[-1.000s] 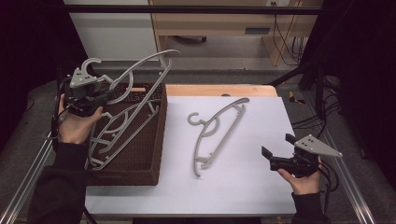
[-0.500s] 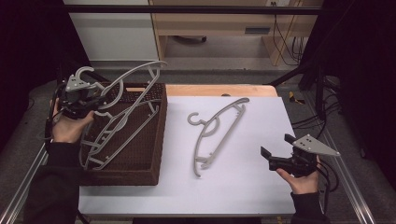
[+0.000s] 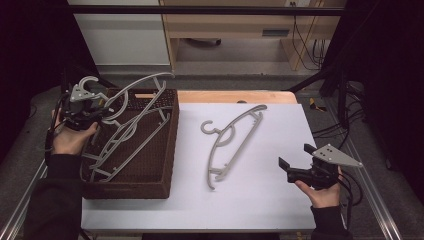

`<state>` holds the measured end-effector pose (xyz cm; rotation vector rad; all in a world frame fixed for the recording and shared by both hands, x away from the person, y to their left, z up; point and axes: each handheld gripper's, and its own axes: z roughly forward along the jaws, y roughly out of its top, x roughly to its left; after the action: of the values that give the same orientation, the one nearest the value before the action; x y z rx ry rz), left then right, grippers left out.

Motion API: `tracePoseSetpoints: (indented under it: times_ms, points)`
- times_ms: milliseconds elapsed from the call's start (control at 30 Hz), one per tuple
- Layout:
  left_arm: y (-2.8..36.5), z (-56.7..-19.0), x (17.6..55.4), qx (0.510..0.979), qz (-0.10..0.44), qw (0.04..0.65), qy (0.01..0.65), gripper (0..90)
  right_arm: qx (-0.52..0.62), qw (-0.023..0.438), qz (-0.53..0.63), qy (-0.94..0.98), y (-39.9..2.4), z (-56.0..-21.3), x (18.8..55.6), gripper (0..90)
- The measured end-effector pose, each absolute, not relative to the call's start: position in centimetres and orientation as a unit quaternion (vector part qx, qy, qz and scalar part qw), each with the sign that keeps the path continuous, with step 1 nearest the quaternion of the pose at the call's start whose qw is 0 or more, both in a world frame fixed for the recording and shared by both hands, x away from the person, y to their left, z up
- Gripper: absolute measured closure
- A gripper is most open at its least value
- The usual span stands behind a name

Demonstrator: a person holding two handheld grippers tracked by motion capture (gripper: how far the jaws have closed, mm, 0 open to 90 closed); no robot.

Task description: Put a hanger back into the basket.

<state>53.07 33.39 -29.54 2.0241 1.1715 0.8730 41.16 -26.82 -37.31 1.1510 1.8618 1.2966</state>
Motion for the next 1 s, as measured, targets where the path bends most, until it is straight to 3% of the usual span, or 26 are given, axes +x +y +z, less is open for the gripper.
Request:
tracePoseSetpoints:
  times_ms: [1000]
  points:
    - [32.3,-35.7,55.2,0.805,0.284,0.235,0.464,82.0,0.435,0.292,0.484,0.7,-26.7,-37.5,41.3,4.3]
